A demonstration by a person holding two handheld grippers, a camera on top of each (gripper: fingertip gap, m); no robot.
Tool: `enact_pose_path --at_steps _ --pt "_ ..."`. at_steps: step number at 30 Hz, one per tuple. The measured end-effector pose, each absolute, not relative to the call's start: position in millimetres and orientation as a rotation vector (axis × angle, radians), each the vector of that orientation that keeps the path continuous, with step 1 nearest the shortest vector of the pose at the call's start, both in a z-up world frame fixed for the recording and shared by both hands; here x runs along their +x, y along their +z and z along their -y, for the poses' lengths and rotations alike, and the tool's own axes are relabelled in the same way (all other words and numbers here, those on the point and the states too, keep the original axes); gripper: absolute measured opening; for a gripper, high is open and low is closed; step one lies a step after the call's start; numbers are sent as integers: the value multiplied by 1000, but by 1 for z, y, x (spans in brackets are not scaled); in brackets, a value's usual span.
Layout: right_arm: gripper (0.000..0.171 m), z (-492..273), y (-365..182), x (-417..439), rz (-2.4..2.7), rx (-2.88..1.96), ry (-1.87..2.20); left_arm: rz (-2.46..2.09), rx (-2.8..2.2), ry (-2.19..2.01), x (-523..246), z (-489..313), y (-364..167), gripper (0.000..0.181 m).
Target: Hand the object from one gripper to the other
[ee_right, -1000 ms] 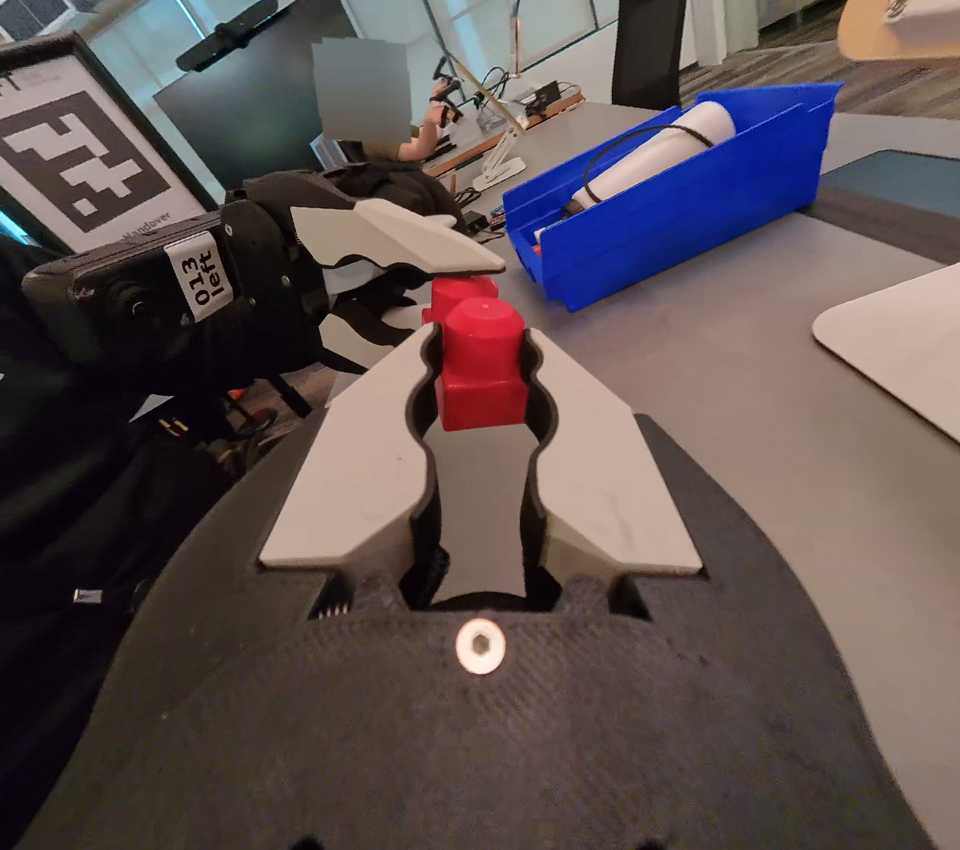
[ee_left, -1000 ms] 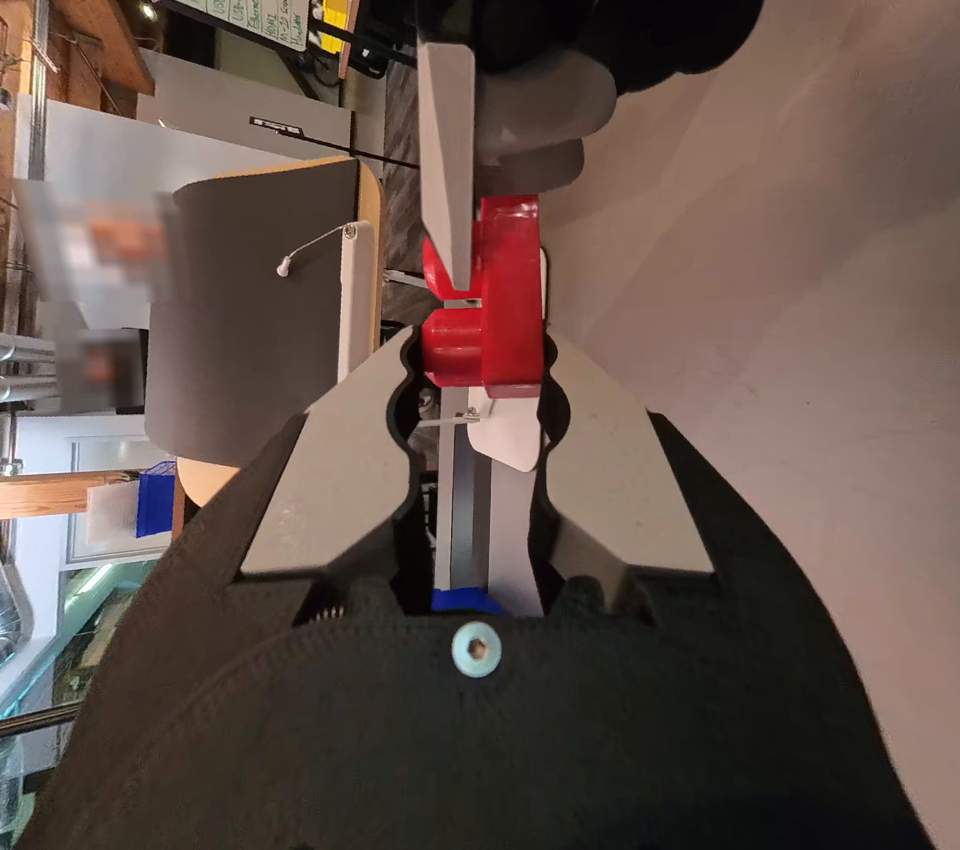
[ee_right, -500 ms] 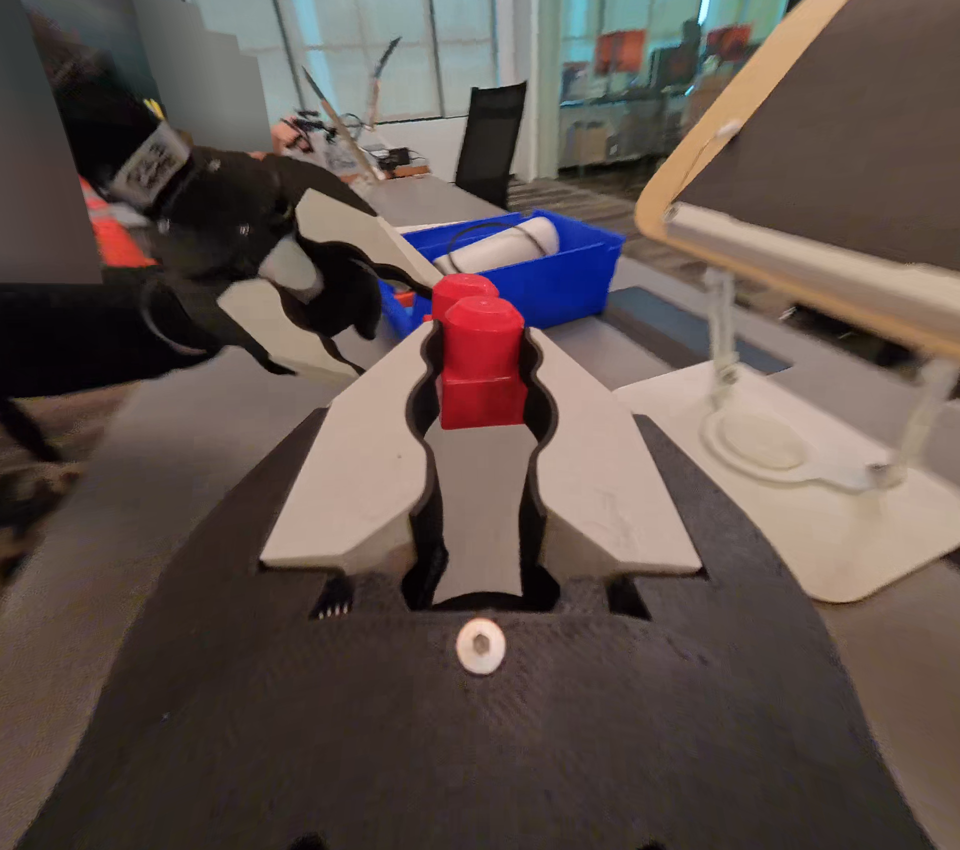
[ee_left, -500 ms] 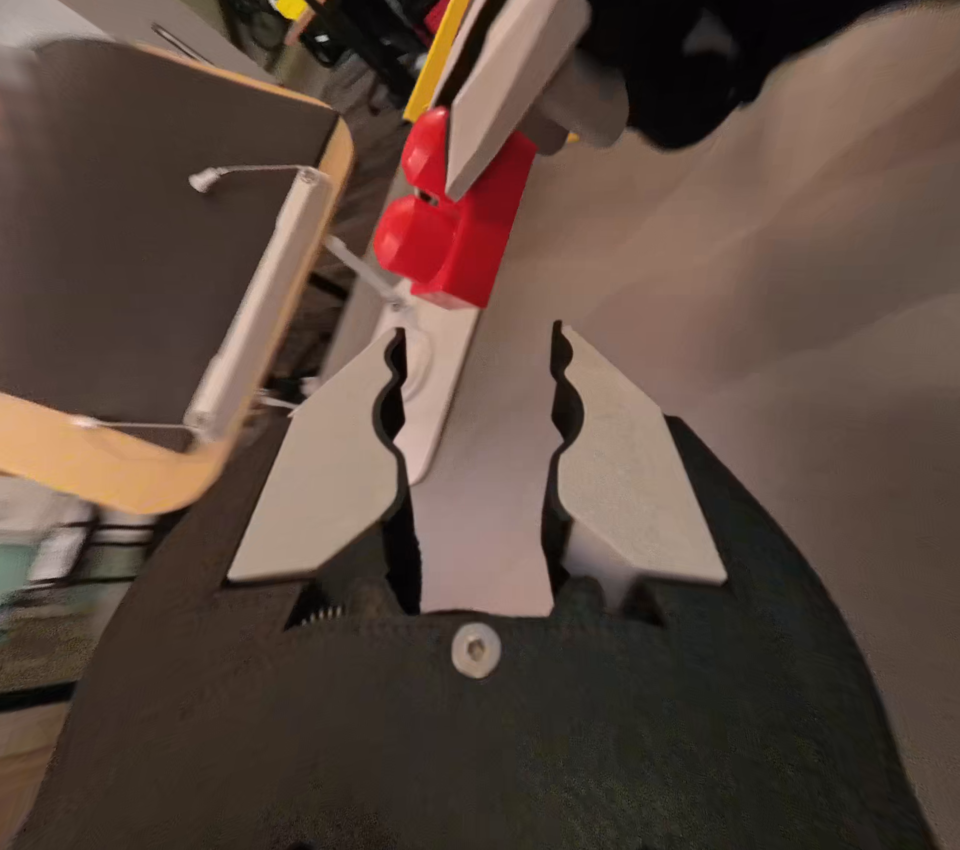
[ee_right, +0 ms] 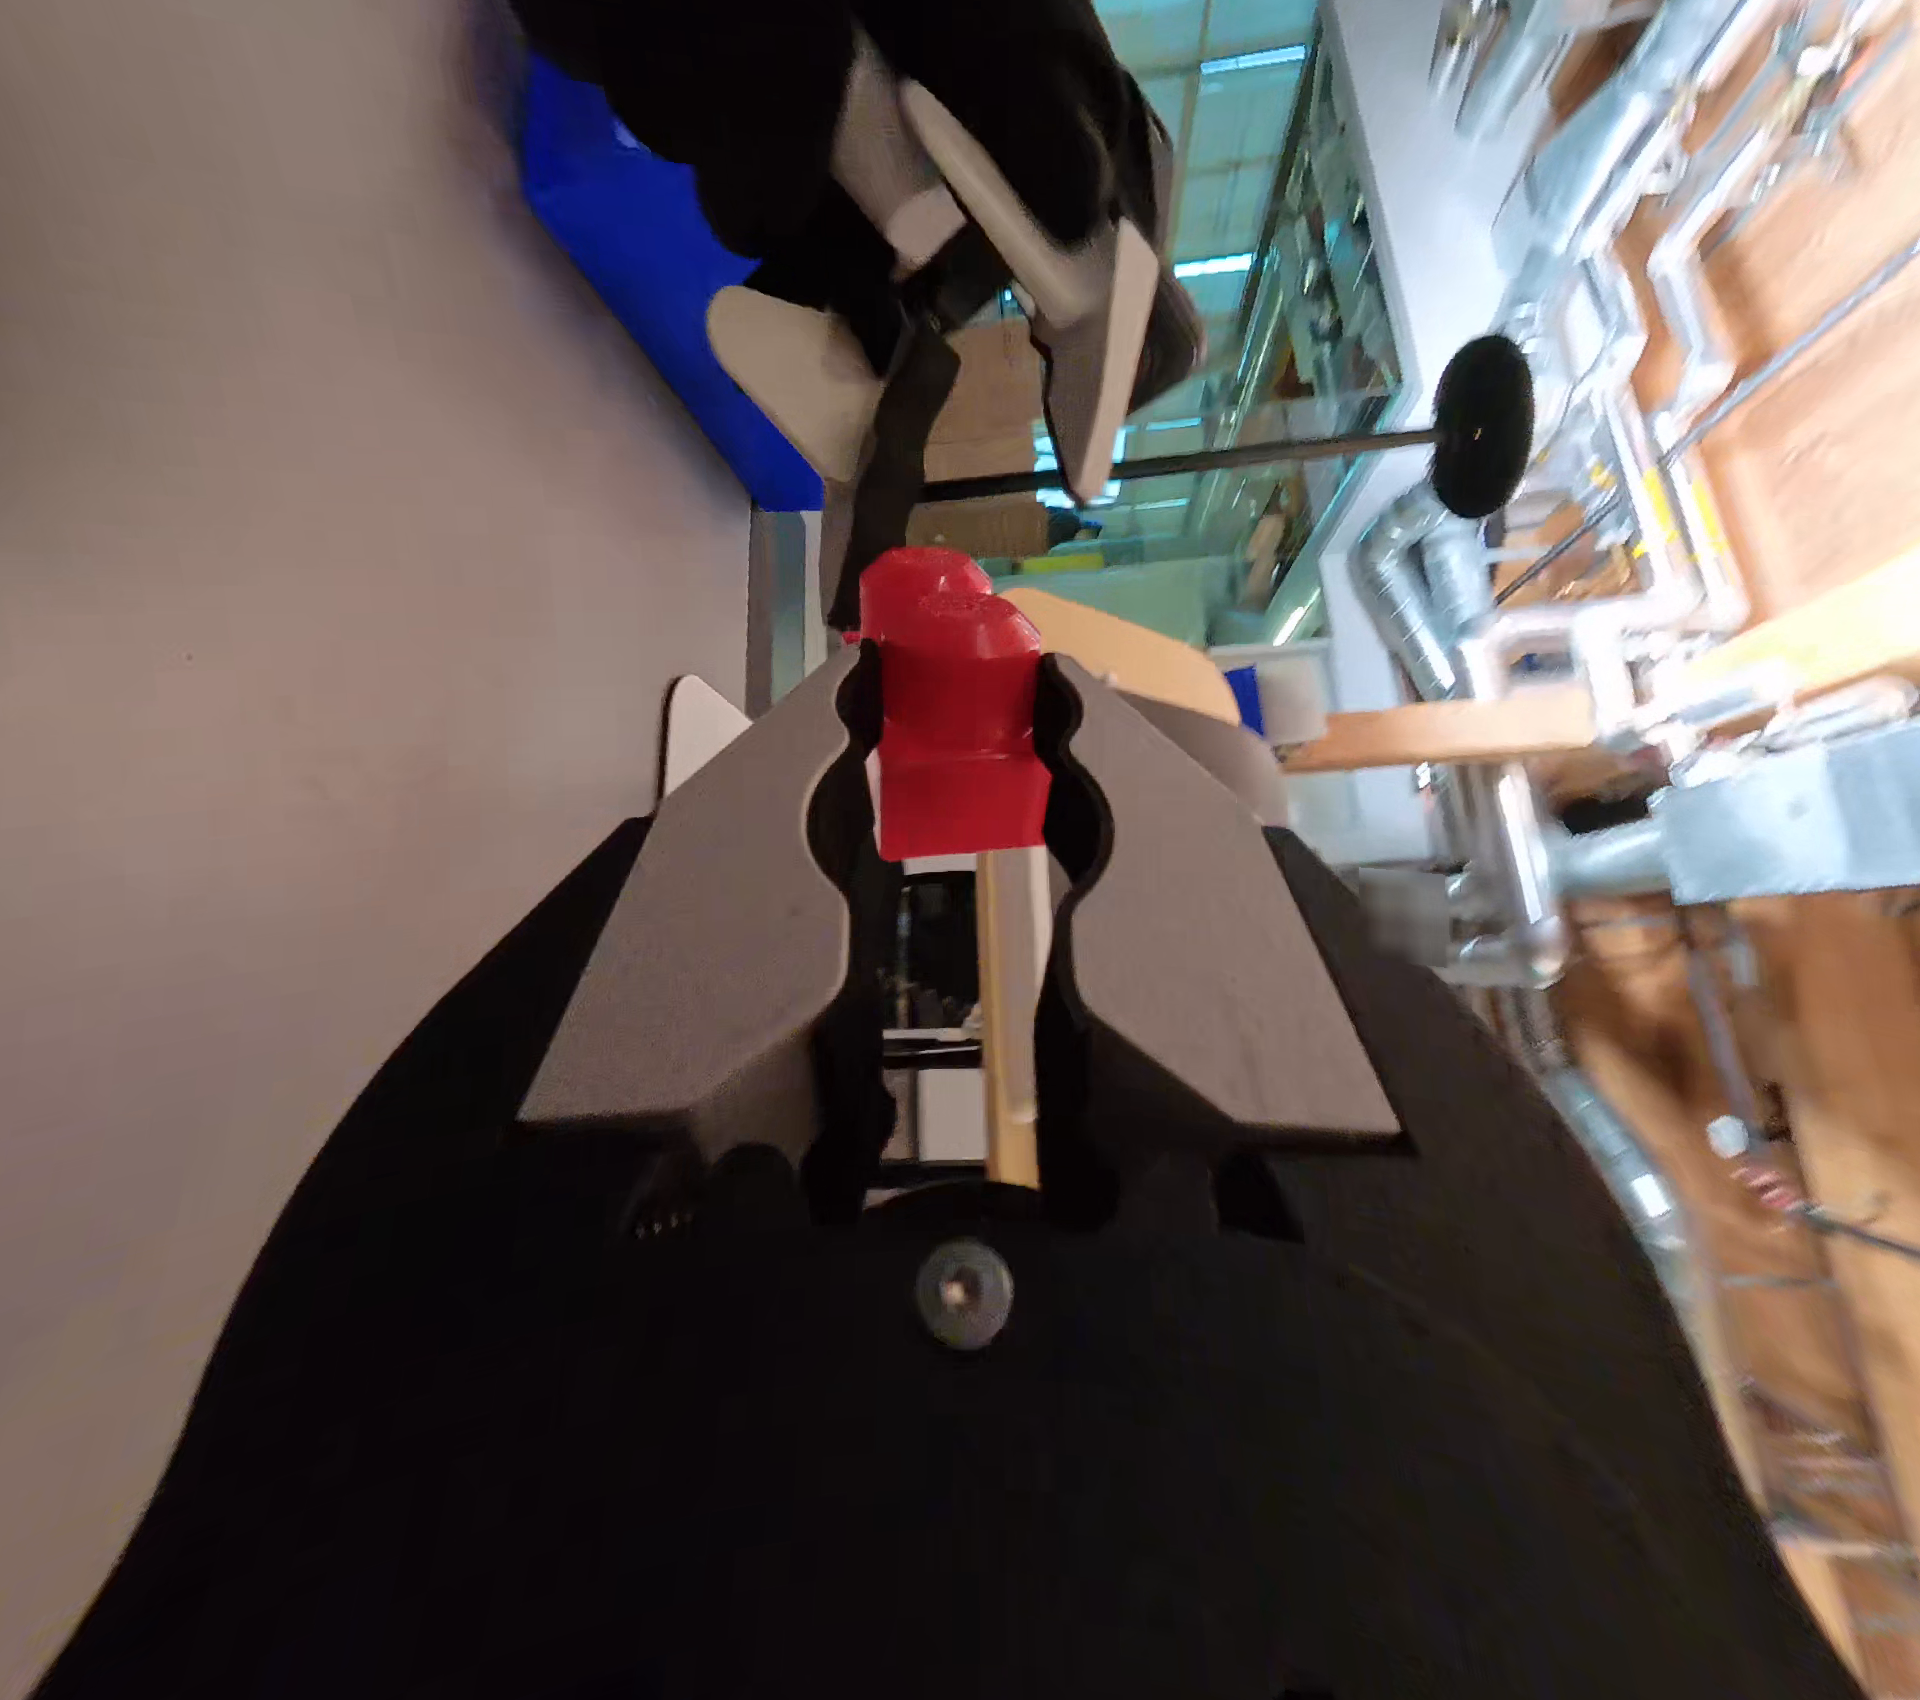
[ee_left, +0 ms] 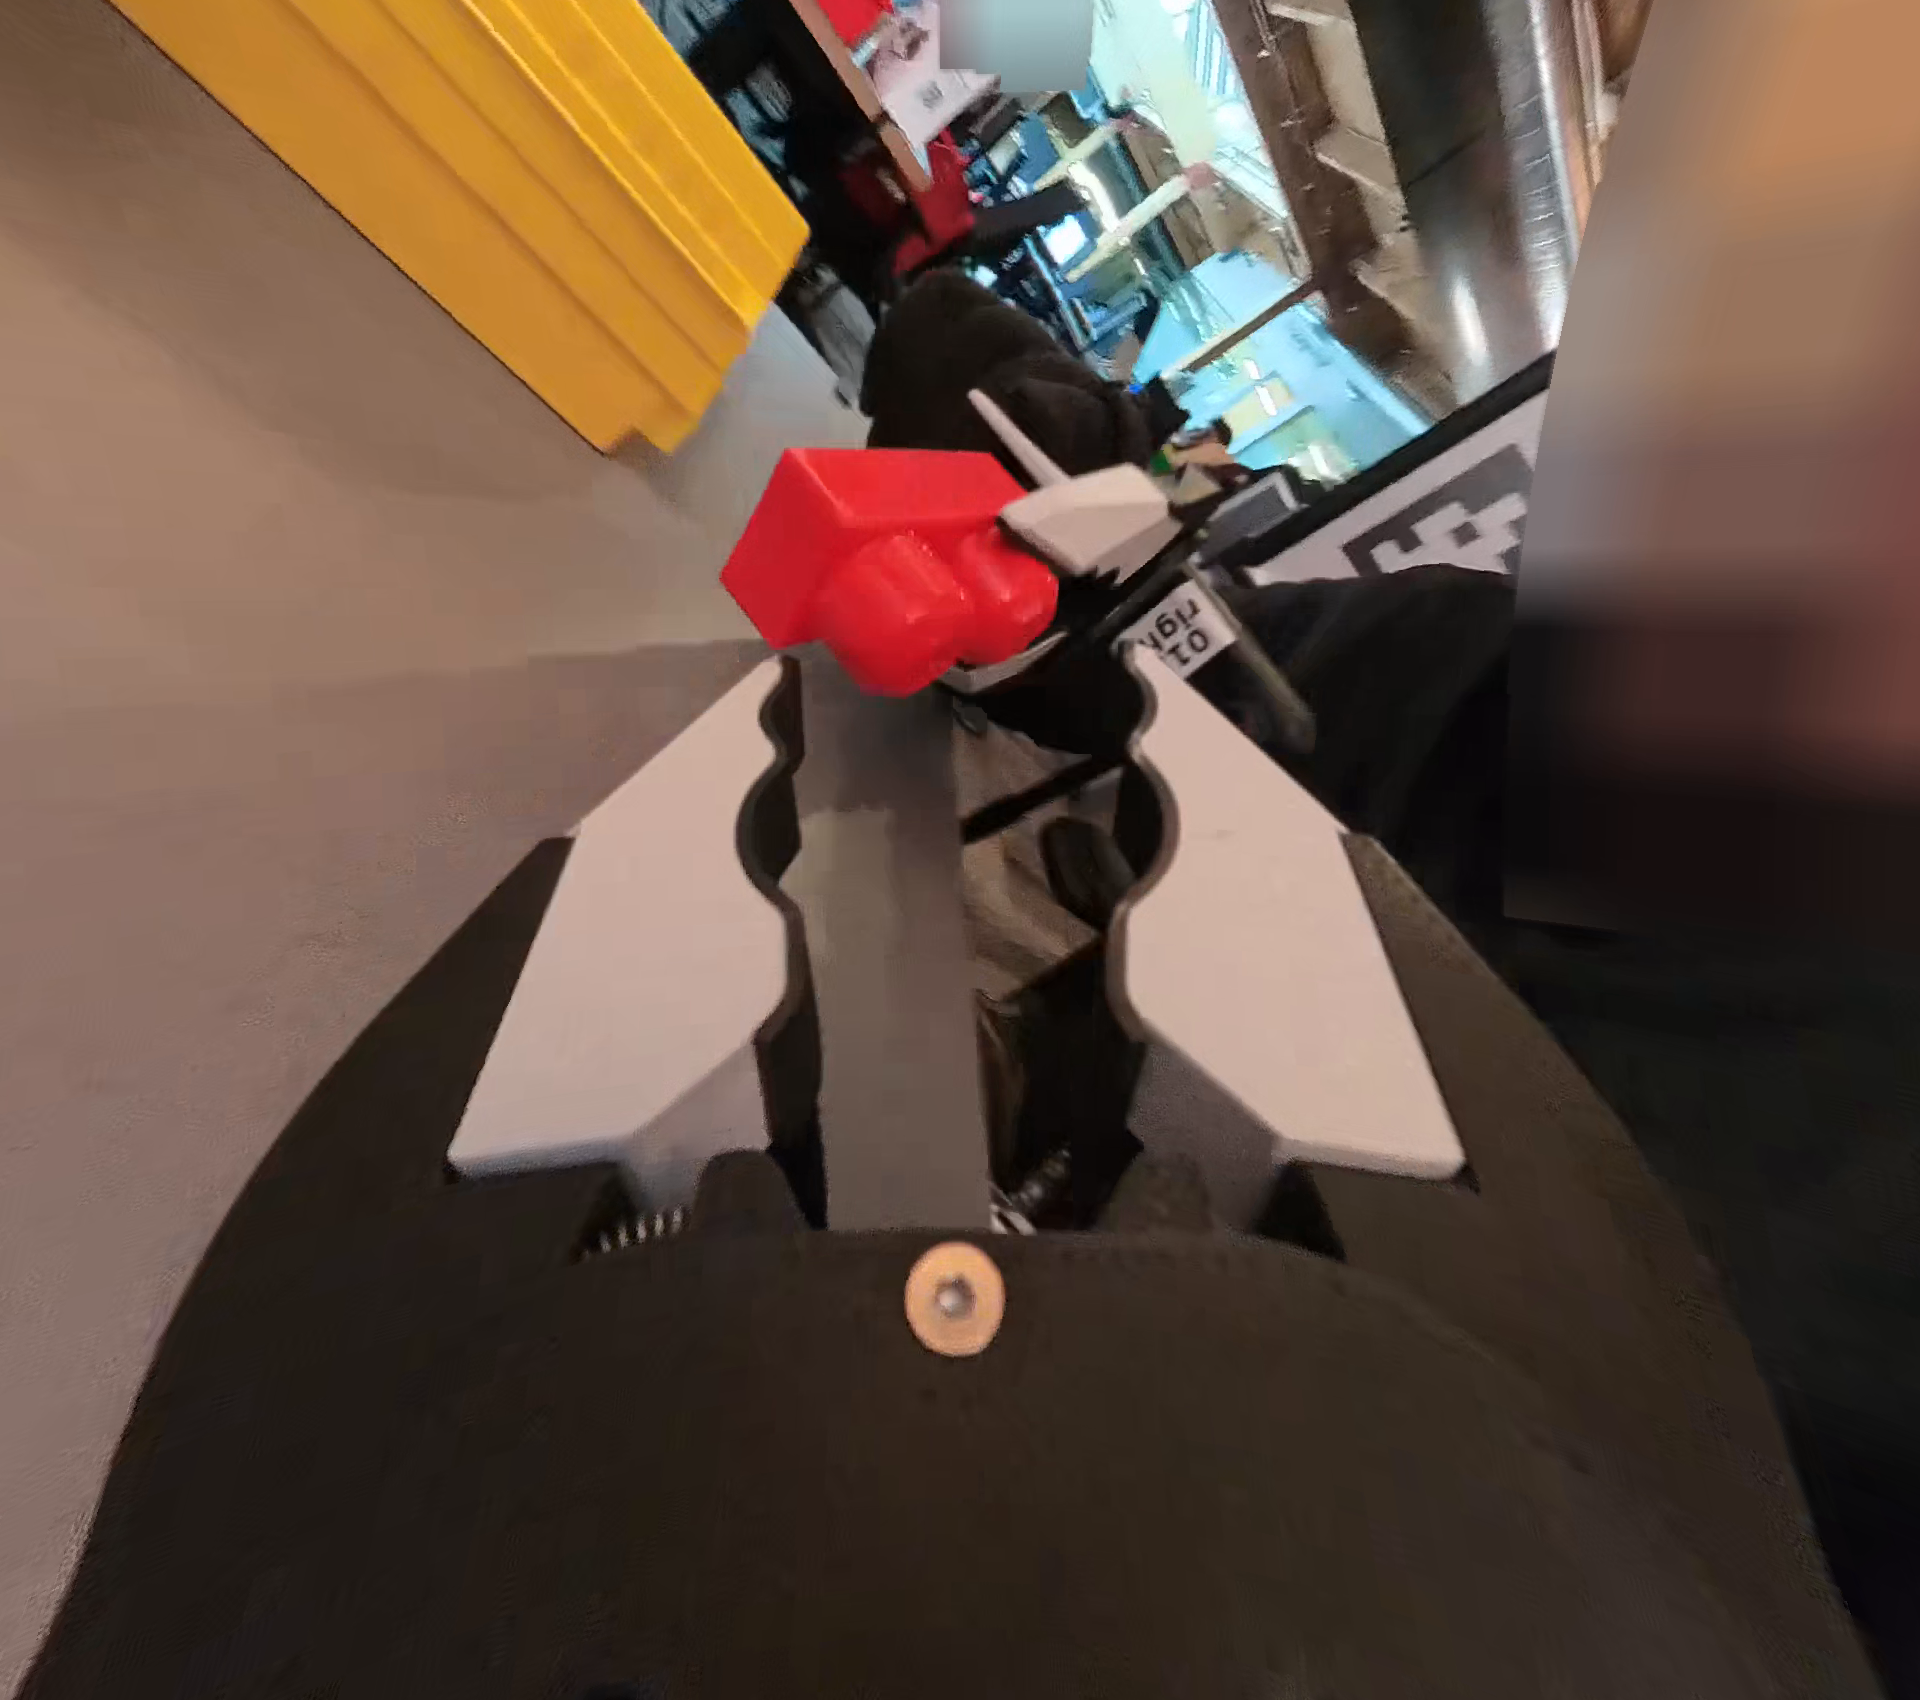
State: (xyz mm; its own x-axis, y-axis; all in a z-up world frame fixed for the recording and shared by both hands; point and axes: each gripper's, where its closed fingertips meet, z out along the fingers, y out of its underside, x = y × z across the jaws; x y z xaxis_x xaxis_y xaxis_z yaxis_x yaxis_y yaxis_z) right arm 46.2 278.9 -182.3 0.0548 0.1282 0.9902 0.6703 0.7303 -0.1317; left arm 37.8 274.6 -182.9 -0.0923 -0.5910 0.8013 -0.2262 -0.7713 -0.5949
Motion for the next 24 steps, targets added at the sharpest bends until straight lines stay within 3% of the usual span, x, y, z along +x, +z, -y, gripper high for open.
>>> enact_pose_path --at_steps 5,10,16,24 --pt "27 -265 -187 36 1570 -522 -574 -947 -1992 -2024 40 -260 -193 56" --pt "26 -257 -187 33 1606 -402 -628 -900 -1975 -2089 40 -258 -195 40" --pt "27 -251 -196 33 1648 -343 -639 -849 -1982 -2164 40 -253 -202 41" --pt "26 -249 -199 33 1641 -324 -638 -884 -1915 -2103 42 -250 -207 30"
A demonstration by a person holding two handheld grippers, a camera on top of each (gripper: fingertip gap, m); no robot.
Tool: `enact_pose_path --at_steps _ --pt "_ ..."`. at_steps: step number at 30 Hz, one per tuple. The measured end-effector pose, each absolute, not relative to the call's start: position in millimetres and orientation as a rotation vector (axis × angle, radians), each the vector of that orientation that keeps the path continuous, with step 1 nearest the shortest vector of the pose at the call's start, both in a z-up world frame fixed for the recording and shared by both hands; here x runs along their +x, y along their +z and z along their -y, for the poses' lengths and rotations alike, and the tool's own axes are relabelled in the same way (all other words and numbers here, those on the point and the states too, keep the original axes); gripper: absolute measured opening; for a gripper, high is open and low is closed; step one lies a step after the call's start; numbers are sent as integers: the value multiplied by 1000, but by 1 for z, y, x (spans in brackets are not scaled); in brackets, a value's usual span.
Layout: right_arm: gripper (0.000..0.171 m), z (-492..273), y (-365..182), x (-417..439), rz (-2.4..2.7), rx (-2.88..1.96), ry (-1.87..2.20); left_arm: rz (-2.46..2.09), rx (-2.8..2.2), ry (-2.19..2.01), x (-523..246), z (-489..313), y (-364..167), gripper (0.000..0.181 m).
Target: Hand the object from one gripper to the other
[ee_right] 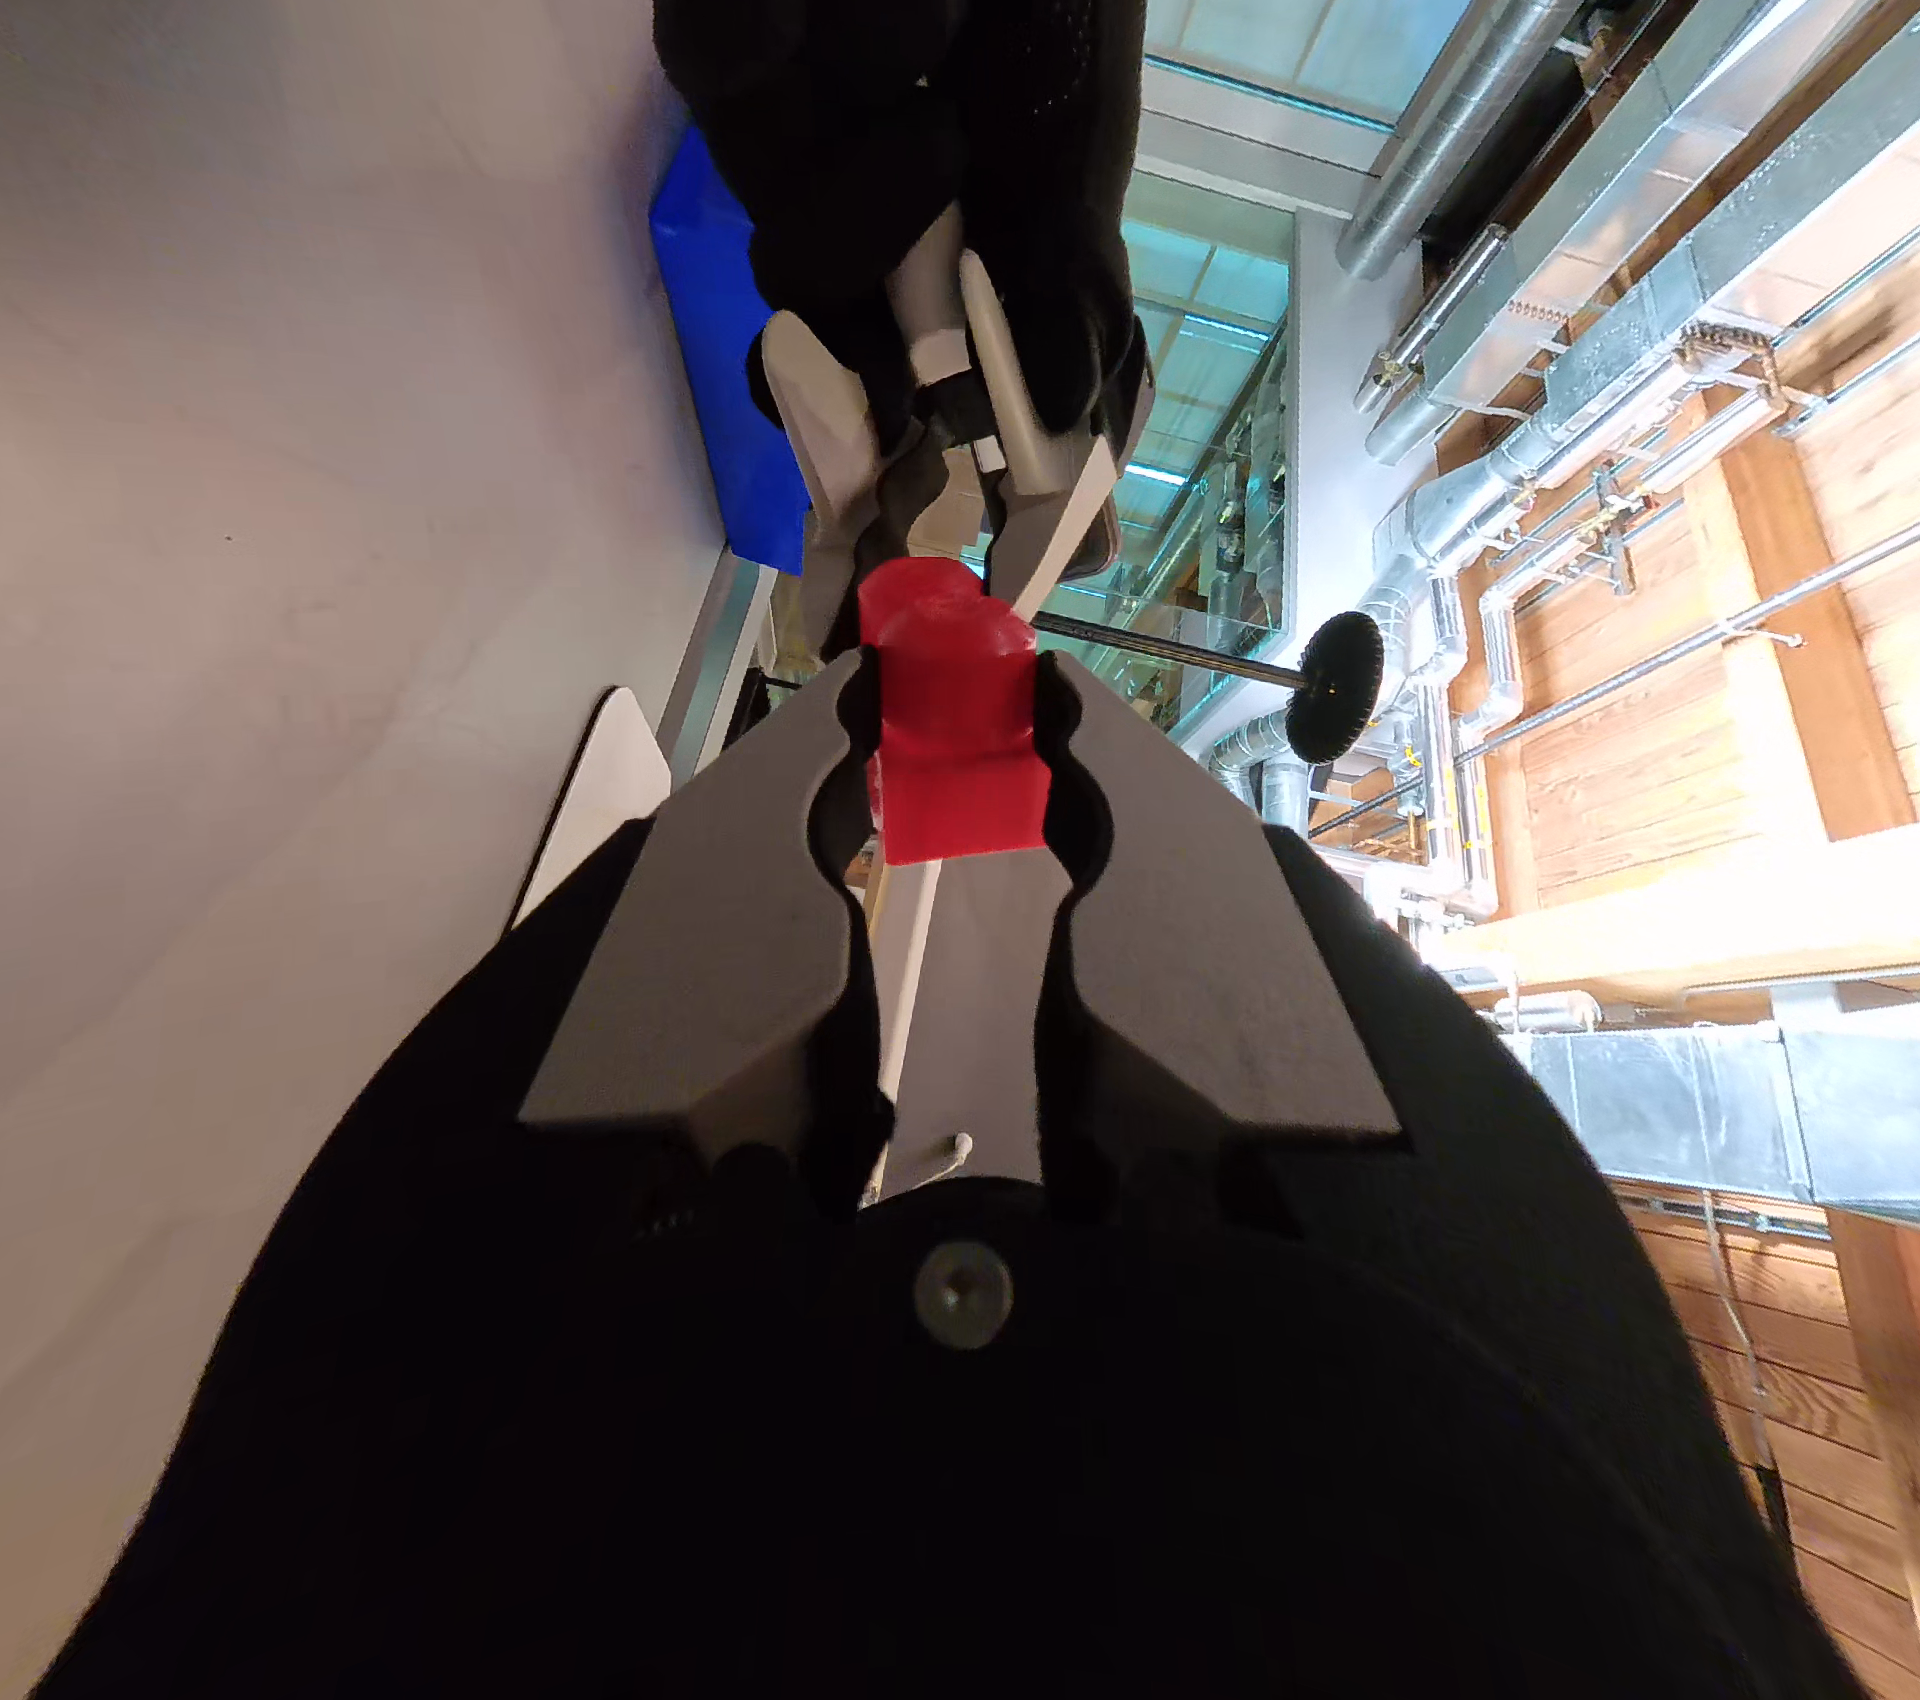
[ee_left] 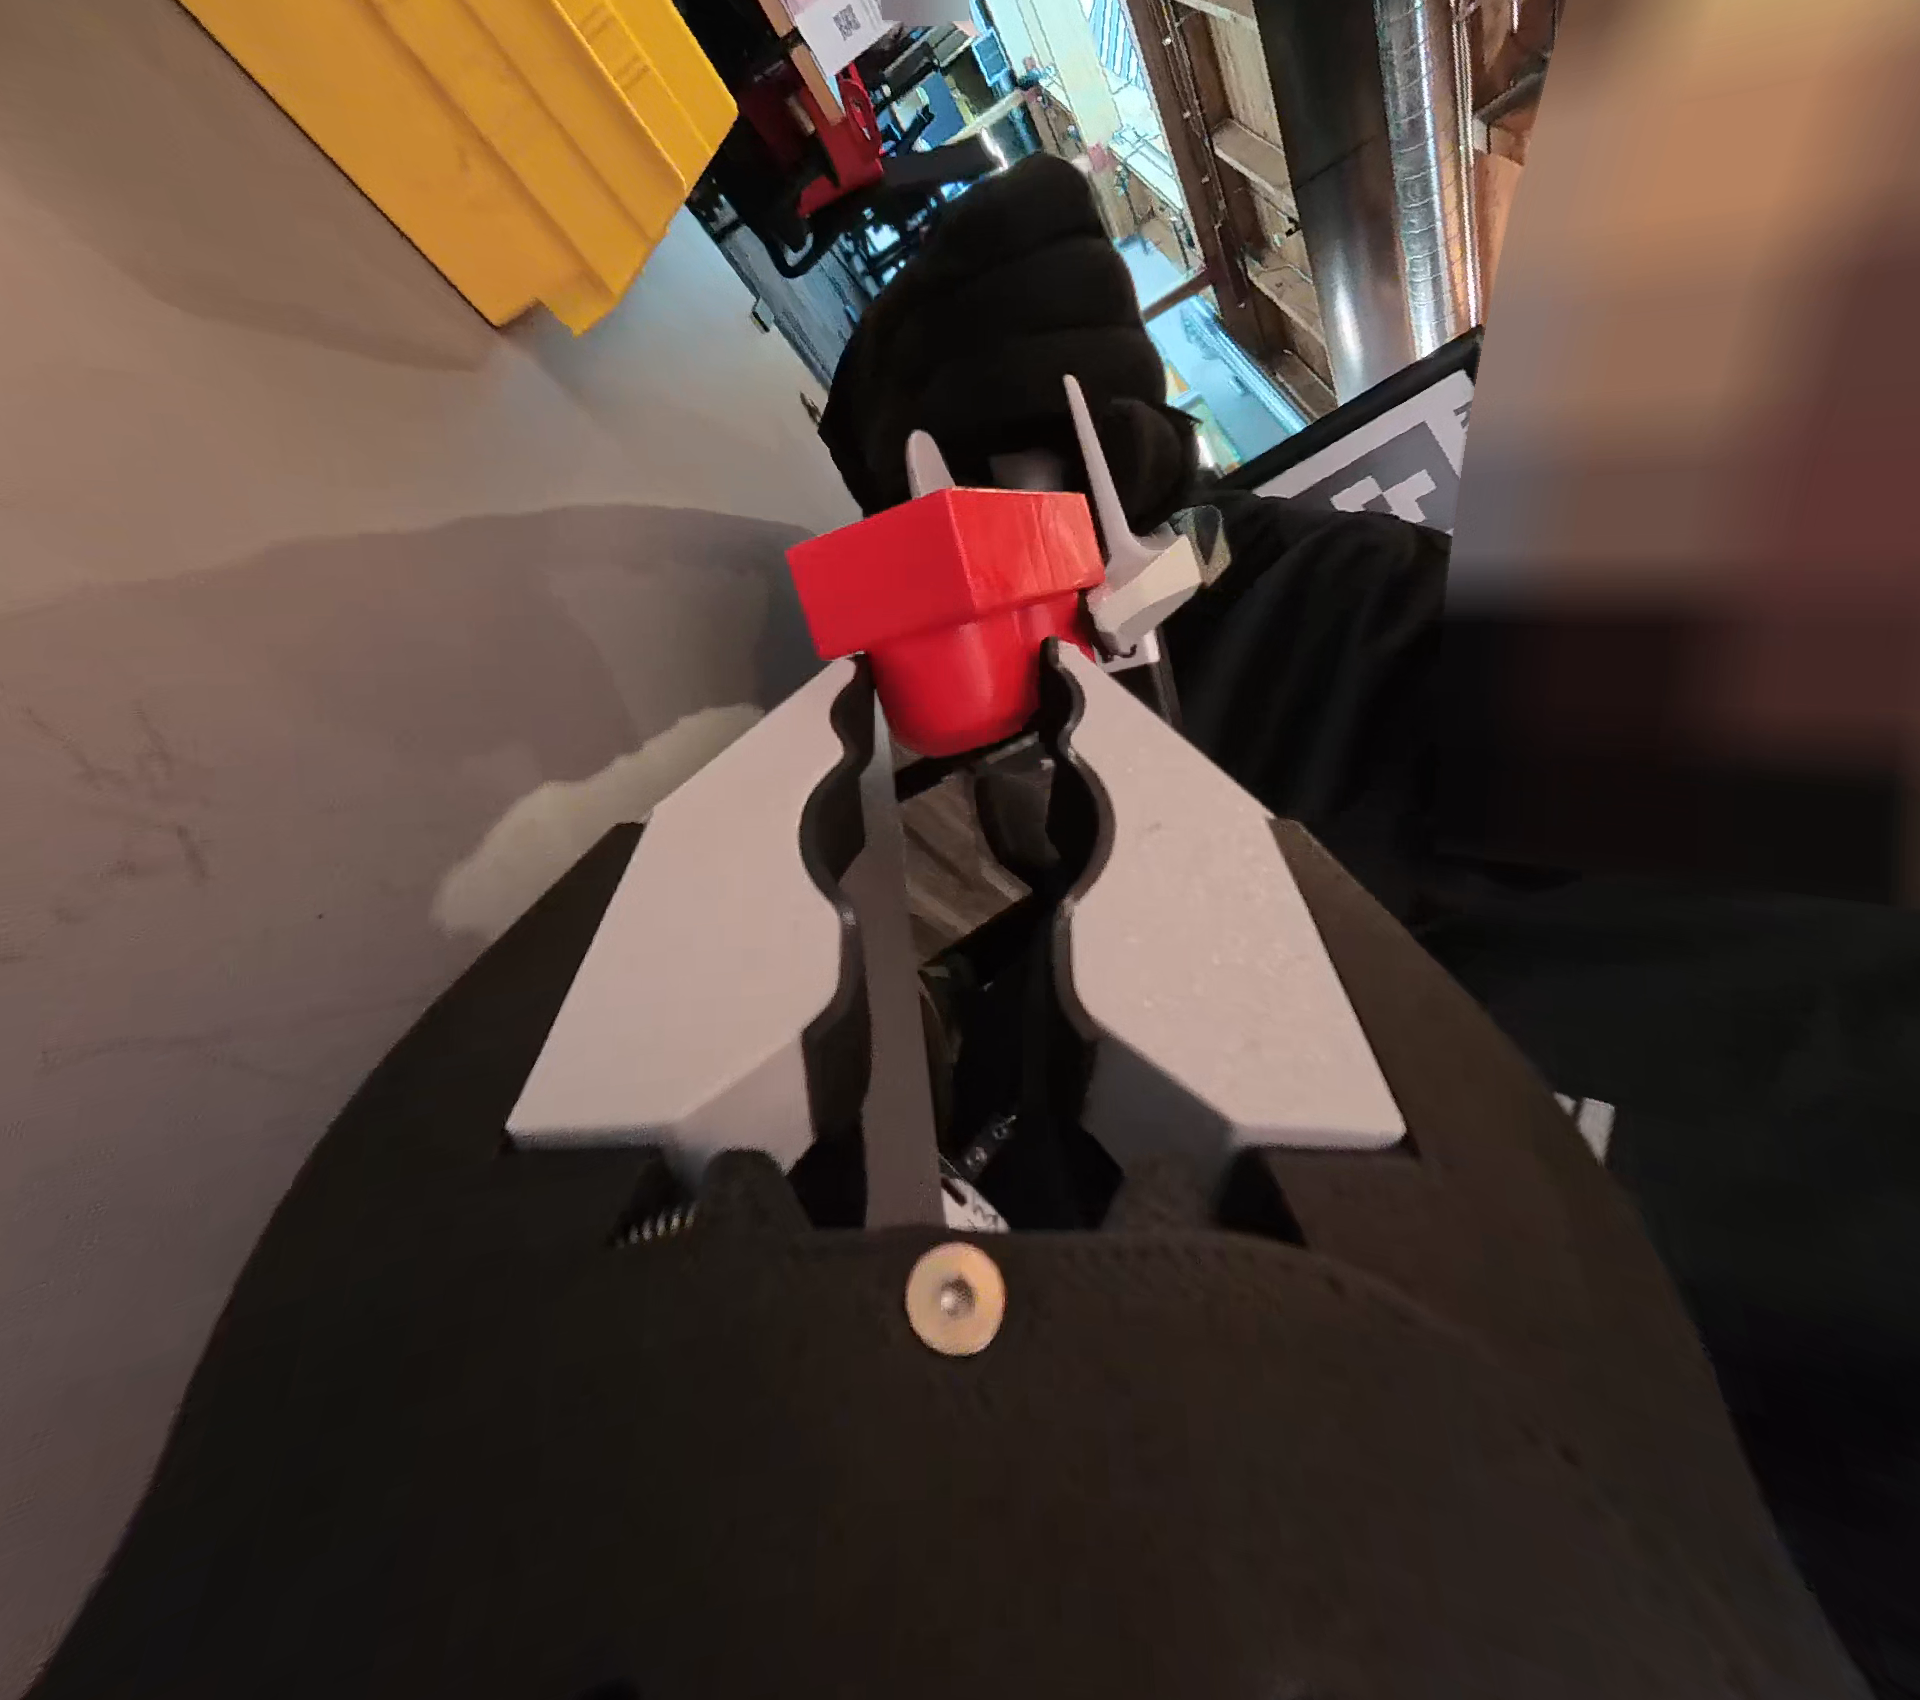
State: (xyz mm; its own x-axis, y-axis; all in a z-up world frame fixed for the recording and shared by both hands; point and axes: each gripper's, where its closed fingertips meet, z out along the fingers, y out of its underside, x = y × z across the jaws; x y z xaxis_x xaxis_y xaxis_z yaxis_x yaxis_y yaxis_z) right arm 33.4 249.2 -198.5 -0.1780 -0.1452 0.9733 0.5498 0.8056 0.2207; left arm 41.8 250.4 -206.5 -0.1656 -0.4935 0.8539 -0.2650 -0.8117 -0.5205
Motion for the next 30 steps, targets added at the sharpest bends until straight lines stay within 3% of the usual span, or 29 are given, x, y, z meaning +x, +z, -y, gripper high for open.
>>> enact_pose_path --at_steps 6,11,18,24,30 --pt "29 -250 -195 33 1636 -355 -613 -897 -1862 -2041 42 -254 -202 29" --pt "56 -248 -198 33 1675 -432 -516 -955 -1794 -1935 41 -258 -195 29" --pt "65 -224 -190 44 1743 -634 -117 -1192 -1727 -1725 31 -256 -191 29" --pt "45 -215 -164 58 1707 -833 360 -1528 -1685 -1512 24 -237 -199 29" --pt "30 -213 -165 51 1773 -866 578 -1917 -1643 -1354 23 -205 -207 29"
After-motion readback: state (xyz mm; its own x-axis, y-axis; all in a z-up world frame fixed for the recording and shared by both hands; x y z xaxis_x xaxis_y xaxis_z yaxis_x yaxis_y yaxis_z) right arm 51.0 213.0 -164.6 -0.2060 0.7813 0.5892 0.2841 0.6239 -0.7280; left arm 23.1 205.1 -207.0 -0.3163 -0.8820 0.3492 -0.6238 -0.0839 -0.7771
